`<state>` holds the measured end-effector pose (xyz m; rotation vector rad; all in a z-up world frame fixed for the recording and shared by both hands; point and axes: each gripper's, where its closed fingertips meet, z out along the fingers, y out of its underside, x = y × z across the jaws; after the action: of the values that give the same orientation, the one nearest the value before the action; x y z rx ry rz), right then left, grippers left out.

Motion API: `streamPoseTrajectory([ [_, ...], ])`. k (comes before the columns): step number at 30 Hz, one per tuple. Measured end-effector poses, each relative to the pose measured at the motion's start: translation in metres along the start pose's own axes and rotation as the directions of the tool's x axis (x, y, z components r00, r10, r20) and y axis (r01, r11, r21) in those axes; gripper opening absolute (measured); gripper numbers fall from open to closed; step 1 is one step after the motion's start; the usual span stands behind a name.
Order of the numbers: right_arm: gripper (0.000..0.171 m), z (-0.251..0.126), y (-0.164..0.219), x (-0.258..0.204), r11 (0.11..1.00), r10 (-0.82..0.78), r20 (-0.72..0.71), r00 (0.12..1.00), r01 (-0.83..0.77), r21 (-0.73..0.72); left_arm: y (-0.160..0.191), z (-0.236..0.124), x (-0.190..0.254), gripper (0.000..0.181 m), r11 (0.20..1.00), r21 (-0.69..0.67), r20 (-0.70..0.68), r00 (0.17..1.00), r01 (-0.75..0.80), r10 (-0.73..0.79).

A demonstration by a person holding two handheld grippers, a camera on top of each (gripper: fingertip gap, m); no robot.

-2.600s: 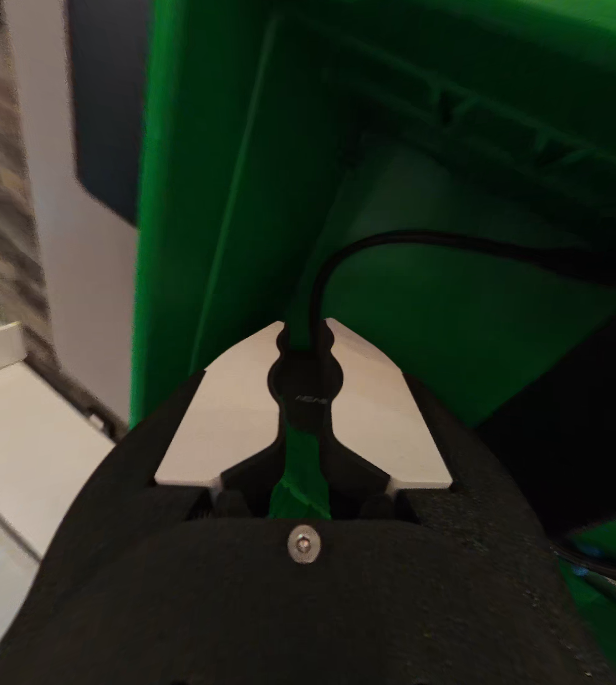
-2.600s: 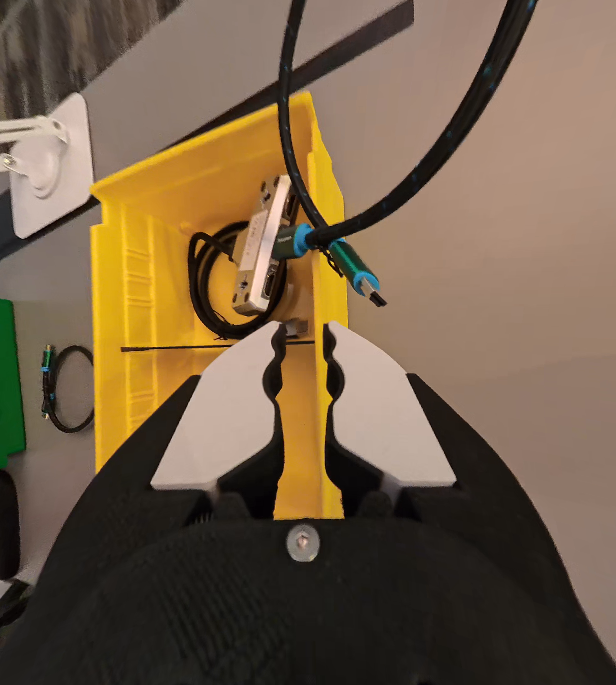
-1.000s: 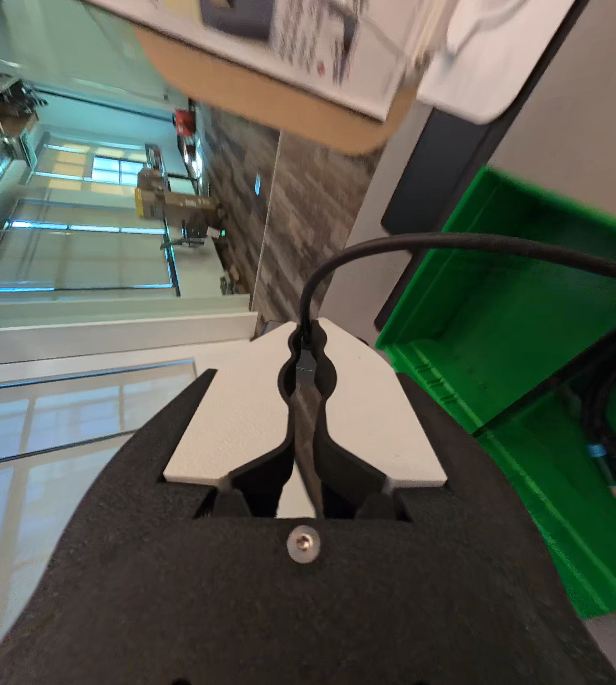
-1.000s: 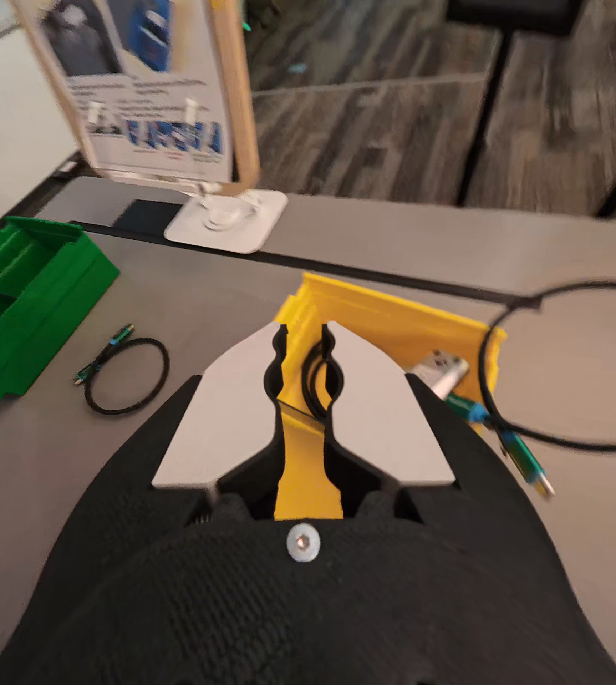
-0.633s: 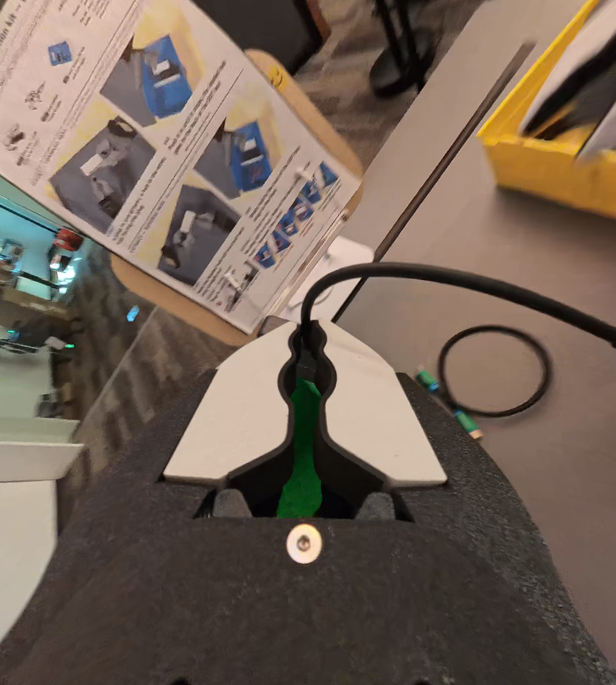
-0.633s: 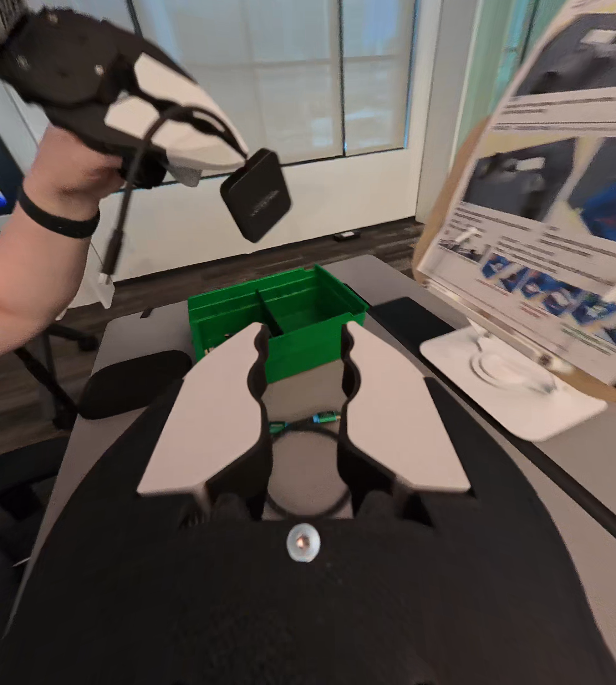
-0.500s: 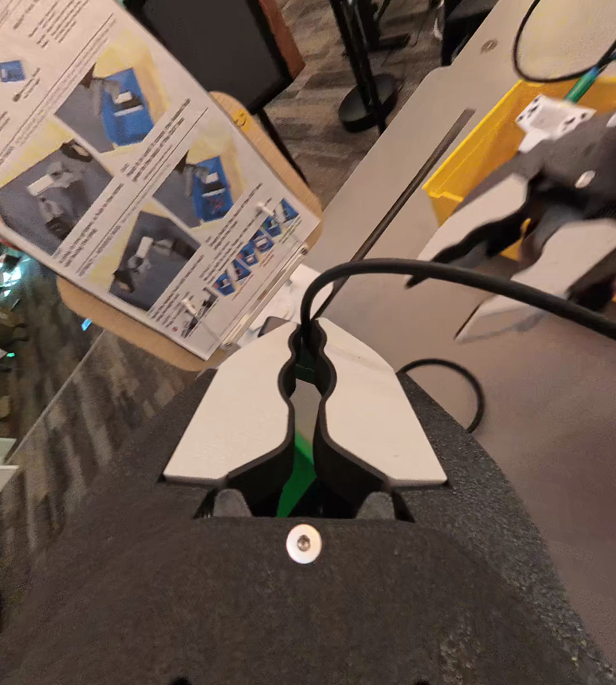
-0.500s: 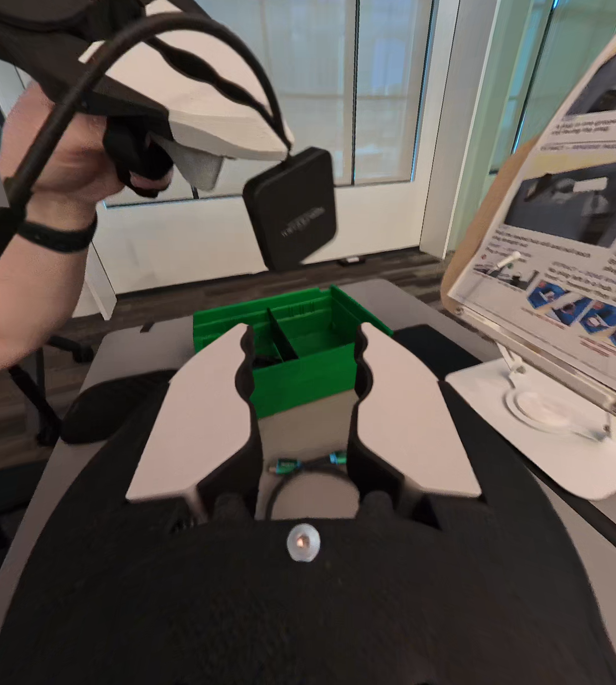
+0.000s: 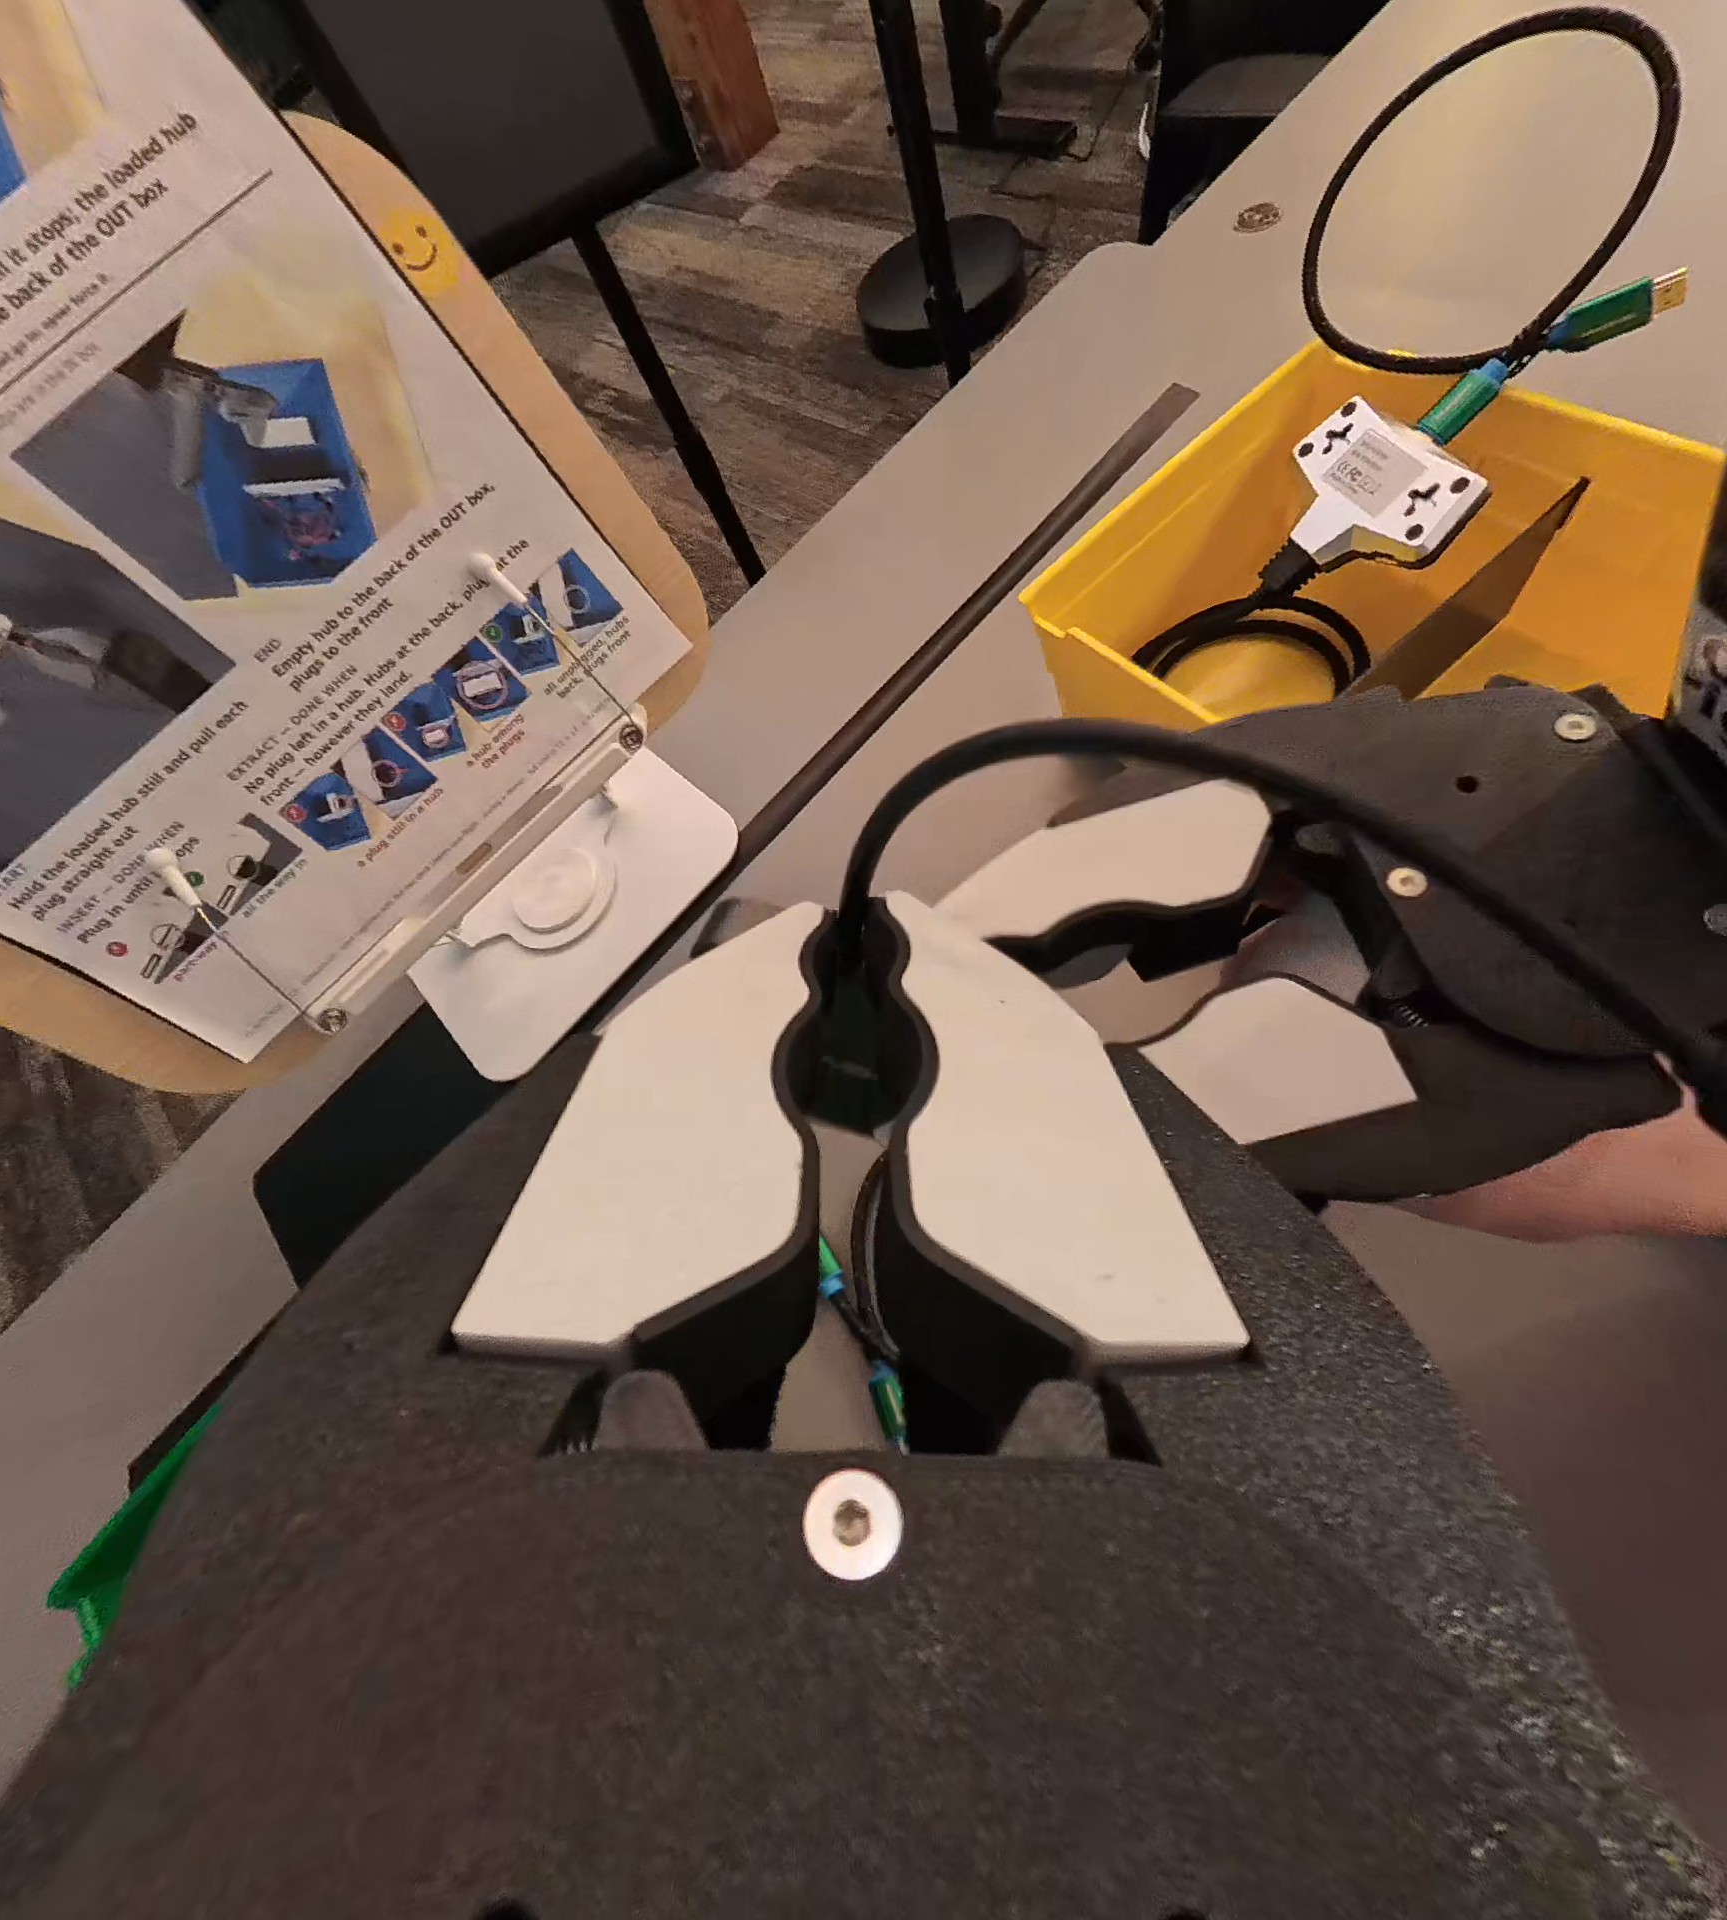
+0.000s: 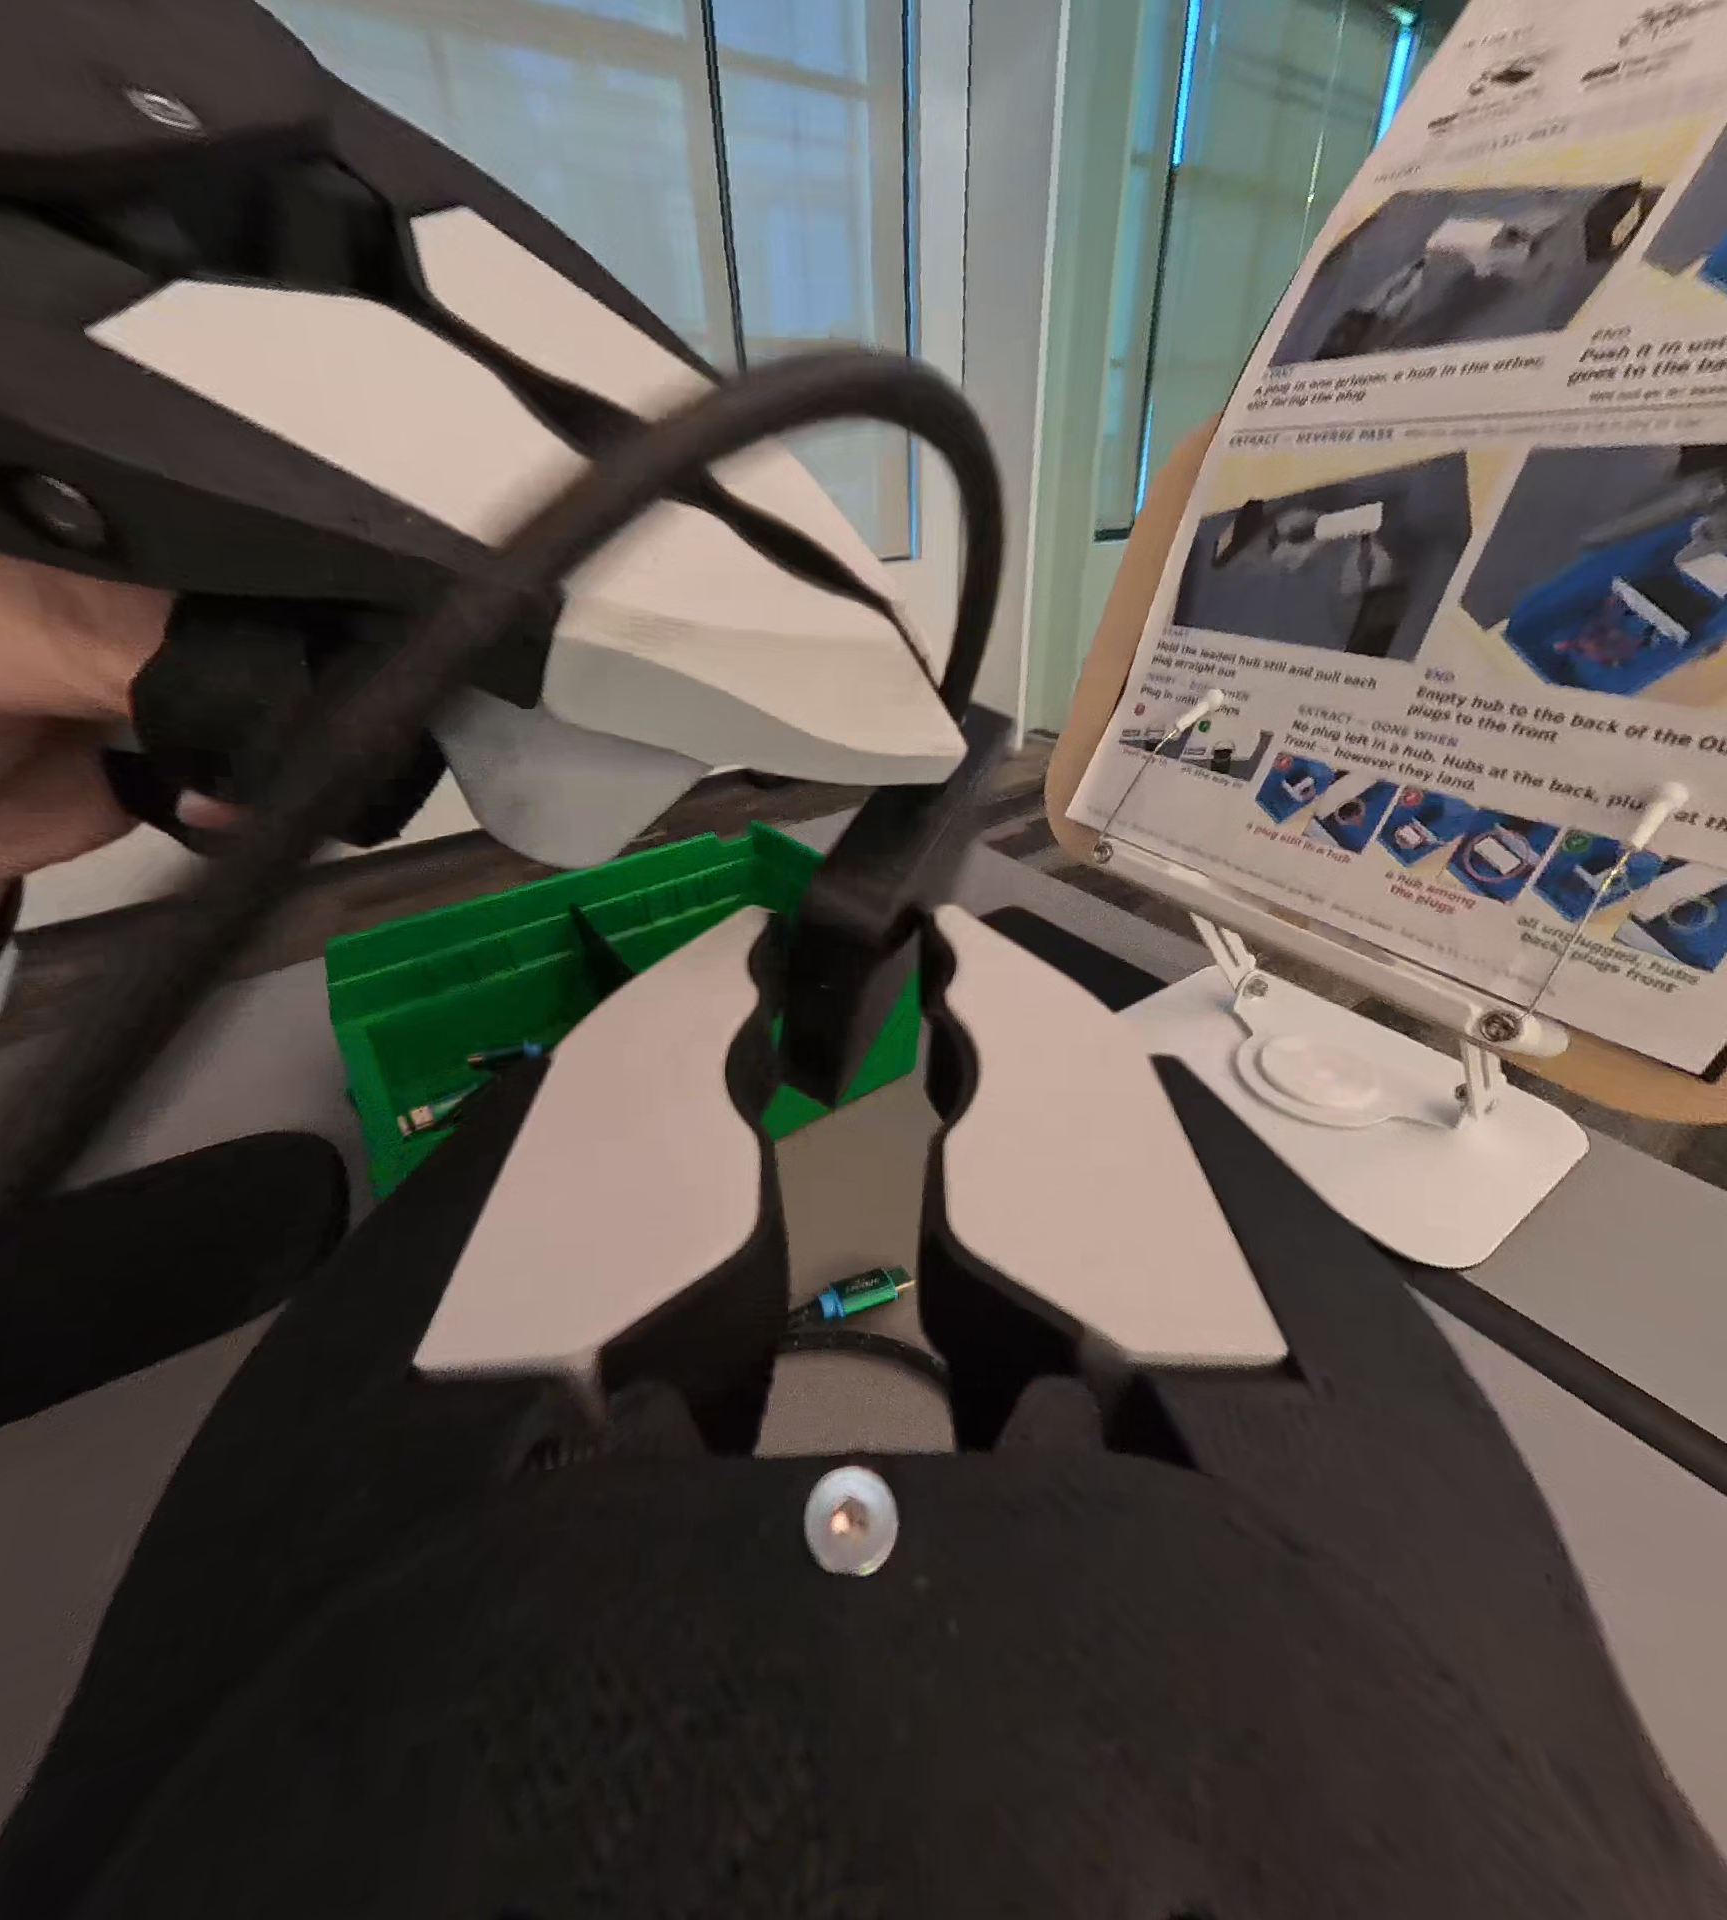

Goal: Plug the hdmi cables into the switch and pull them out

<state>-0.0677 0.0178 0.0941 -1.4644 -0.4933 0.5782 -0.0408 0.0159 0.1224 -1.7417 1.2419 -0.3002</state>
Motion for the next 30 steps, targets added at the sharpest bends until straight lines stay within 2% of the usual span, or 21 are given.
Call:
streamPoseTrajectory([
  [2, 0.015, 0.0, 0.005, 0.004, 0.999, 0.036, 0.027, 0.999, -0.036, -0.025, -0.001, 0.0, 0.0, 0.007, 1.0, 0.022, 0.018, 1.0, -0.022, 0.021],
  [5, 0.015, -0.003, 0.003, 0.007, 0.985, 0.169, 0.11, 0.979, -0.166, -0.037, 0.003, -0.01, -0.009, 0.039, 0.999, 0.053, 0.038, 0.999, -0.007, 0.005],
  [7, 0.015, -0.008, -0.003, 0.011, 0.964, 0.266, 0.154, 0.952, -0.264, -0.028, 0.007, -0.022, -0.019, 0.051, 0.991, 0.118, 0.03, 0.997, 0.063, -0.067],
  [10, 0.015, -0.017, -0.018, 0.011, 0.862, 0.489, 0.278, 0.826, -0.506, -0.013, 0.015, -0.038, -0.024, 0.053, 0.944, 0.256, -0.087, 0.977, 0.21, -0.194],
  [12, 0.014, -0.023, -0.025, 0.011, 0.76, 0.618, 0.351, 0.703, -0.649, -0.038, 0.019, -0.047, -0.016, 0.051, 0.912, 0.351, -0.188, 0.97, 0.213, -0.155],
  [14, 0.015, -0.026, -0.027, 0.01, 0.694, 0.68, 0.396, 0.616, -0.716, -0.078, 0.026, -0.048, -0.013, 0.048, 0.893, 0.424, -0.168, 0.982, 0.151, -0.086],
  [16, 0.015, -0.028, -0.029, 0.012, 0.653, 0.711, 0.418, 0.566, -0.752, -0.092, 0.037, -0.041, -0.011, 0.053, 0.902, 0.425, -0.111, 0.993, 0.076, -0.031],
  [19, 0.015, -0.027, -0.026, 0.014, 0.656, 0.711, 0.418, 0.565, -0.747, -0.107, 0.046, -0.029, 0.003, 0.054, 0.914, 0.386, -0.236, 0.971, 0.126, -0.035],
  [22, 0.015, -0.022, -0.019, 0.003, 0.714, 0.674, 0.432, 0.6, -0.678, -0.172, 0.047, -0.023, 0.004, 0.054, 0.895, 0.344, -0.385, 0.912, 0.285, -0.143],
  [24, 0.015, -0.02, -0.019, -0.003, 0.702, 0.682, 0.456, 0.572, -0.687, -0.189, 0.047, -0.023, 0.004, 0.051, 0.856, 0.313, -0.498, 0.839, 0.411, -0.22],
  [27, 0.015, -0.016, -0.017, 0.002, 0.61, 0.741, 0.47, 0.48, -0.774, -0.172, 0.047, -0.024, 0.01, 0.041, 0.803, 0.208, -0.677, 0.675, 0.558, -0.293],
  [30, 0.015, -0.012, -0.012, 0.01, 0.506, 0.785, 0.48, 0.391, -0.852, -0.134, 0.039, -0.024, 0.012, 0.04, 0.729, 0.131, -0.774, 0.529, 0.672, -0.349],
])
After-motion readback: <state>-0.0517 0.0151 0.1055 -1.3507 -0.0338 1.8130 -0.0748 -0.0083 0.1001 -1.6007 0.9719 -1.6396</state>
